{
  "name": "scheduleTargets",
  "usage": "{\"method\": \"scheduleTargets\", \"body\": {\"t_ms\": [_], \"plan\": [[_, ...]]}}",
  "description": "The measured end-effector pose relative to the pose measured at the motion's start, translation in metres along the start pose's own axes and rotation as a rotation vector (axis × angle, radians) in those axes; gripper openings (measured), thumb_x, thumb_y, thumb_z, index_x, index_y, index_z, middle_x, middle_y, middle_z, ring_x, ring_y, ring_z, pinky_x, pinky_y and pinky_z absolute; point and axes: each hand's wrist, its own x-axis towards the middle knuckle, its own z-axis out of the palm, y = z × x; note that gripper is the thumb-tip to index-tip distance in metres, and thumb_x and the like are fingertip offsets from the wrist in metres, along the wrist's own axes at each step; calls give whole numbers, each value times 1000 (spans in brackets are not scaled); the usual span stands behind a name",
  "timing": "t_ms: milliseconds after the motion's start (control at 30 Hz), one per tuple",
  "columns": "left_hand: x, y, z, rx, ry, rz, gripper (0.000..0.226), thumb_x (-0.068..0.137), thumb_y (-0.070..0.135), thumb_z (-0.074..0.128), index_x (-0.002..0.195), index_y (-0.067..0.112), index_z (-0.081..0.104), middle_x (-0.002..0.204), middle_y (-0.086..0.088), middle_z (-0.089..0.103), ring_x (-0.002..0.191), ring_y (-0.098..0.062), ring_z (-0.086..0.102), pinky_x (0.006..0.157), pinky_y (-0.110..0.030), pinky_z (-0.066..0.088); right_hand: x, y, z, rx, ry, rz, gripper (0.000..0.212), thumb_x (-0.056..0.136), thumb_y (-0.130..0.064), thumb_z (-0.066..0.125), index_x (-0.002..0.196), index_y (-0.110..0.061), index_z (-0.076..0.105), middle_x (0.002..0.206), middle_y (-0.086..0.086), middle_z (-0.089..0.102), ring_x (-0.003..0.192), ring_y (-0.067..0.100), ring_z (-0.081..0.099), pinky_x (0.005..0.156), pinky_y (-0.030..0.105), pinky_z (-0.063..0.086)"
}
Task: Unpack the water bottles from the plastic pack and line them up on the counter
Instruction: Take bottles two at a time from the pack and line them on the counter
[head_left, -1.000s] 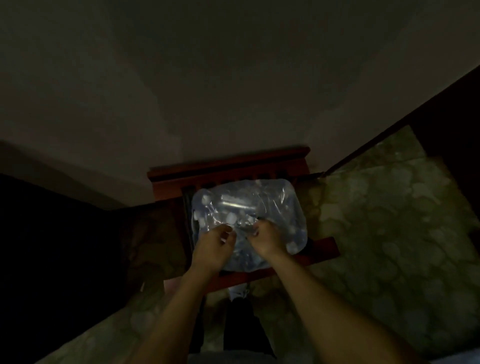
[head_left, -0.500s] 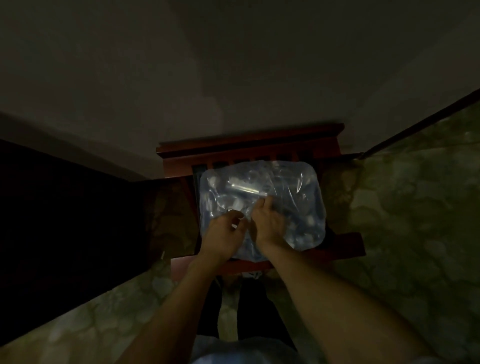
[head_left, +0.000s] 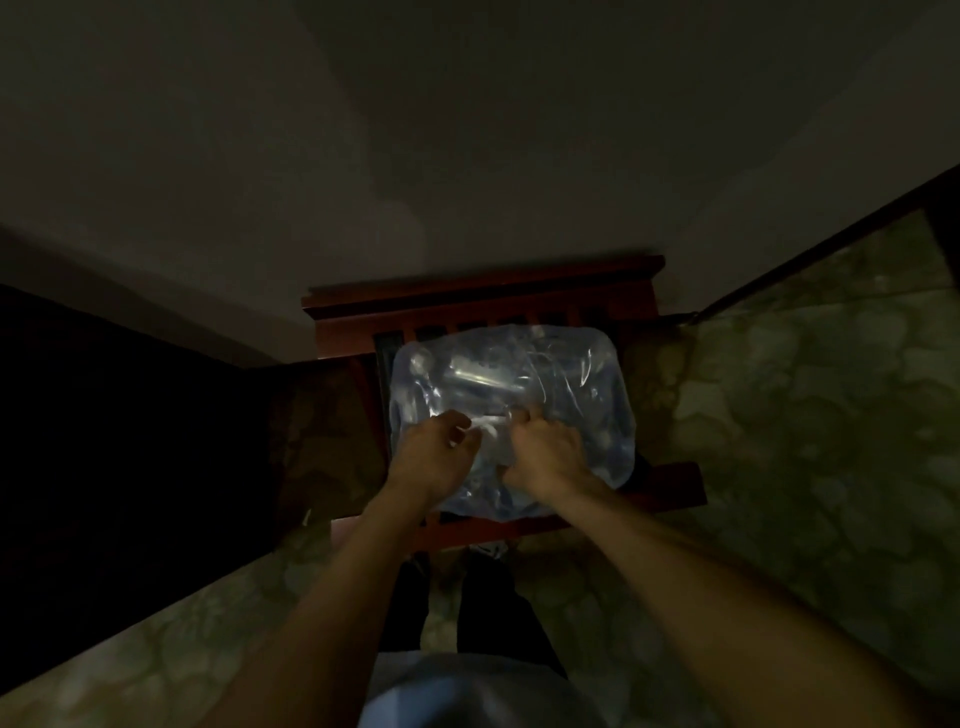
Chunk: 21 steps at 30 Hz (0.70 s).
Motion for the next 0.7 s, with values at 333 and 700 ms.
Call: {"method": "scheduleTargets", "body": {"t_ms": [333, 700], "plan": [[-12, 13, -10, -184, -159, 156, 66, 87, 19, 74, 144, 22, 41, 132, 3, 58, 117, -17, 59, 80, -11, 45, -18, -19, -91, 393, 22, 17, 33, 66, -43, 80, 77, -20, 59, 76, -4, 64, 72, 17, 63, 53, 24, 40], [-16, -1, -22, -500, 262, 71, 43, 75, 38, 84, 100, 31, 50, 100, 15, 61, 91, -4, 65, 69, -18, 54, -14, -42, -97, 1120, -9, 156, 47, 81, -48, 70, 113, -16, 58, 95, 2, 69, 64, 8, 69, 51, 20, 52]]}}
